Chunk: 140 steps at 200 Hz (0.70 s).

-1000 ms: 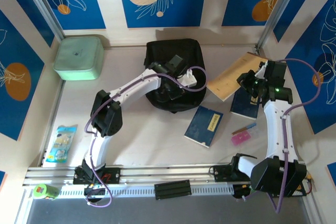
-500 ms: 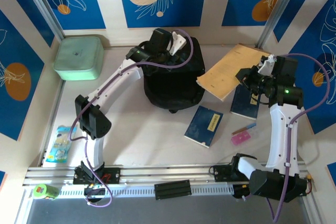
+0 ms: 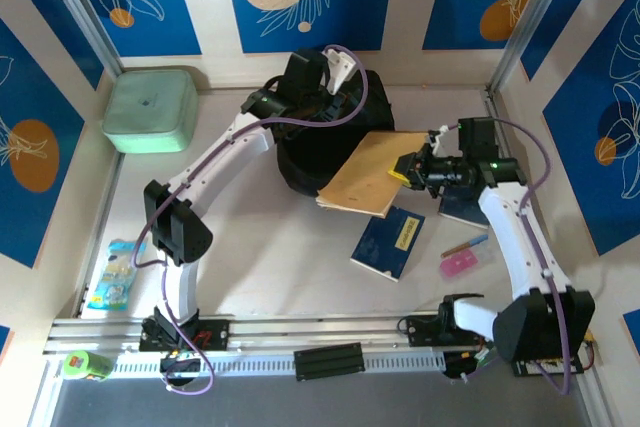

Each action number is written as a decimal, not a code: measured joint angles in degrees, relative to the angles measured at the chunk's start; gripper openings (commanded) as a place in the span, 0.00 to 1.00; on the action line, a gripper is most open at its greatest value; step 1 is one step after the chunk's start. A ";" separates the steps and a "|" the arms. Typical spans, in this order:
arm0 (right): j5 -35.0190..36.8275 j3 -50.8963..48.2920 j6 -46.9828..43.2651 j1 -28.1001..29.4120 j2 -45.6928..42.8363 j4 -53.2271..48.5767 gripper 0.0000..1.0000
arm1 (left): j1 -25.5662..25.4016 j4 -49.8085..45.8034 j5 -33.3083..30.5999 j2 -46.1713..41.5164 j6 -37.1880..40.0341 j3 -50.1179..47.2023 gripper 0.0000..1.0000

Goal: Pack books, pencil case, and school supplies into a backpack

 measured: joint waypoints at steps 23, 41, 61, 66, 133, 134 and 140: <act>-0.44 -0.02 2.82 2.05 4.76 6.25 0.00 | -0.09 1.36 2.67 -0.07 -0.09 -2.99 0.00; -1.07 -0.02 5.09 2.73 8.74 11.34 0.00 | -0.11 1.44 4.50 -0.09 -0.85 -5.22 0.00; -1.62 0.20 6.73 3.02 13.90 17.22 0.00 | -0.15 1.70 5.90 -0.22 -1.53 -6.34 0.00; -1.77 0.52 7.04 3.06 15.45 18.40 0.00 | -0.15 1.77 6.21 -0.37 -1.84 -6.45 0.00; -7.98 4.13 7.02 4.24 26.25 25.42 0.00 | -0.17 2.01 6.56 -2.25 -4.02 -6.47 0.00; -8.09 4.13 6.99 4.24 26.25 25.46 0.00 | -0.17 2.01 6.56 -2.25 -4.02 -6.47 0.00; -9.16 4.07 7.02 4.24 26.23 26.08 0.00 | -0.17 1.99 6.56 -2.25 -4.02 -6.47 0.00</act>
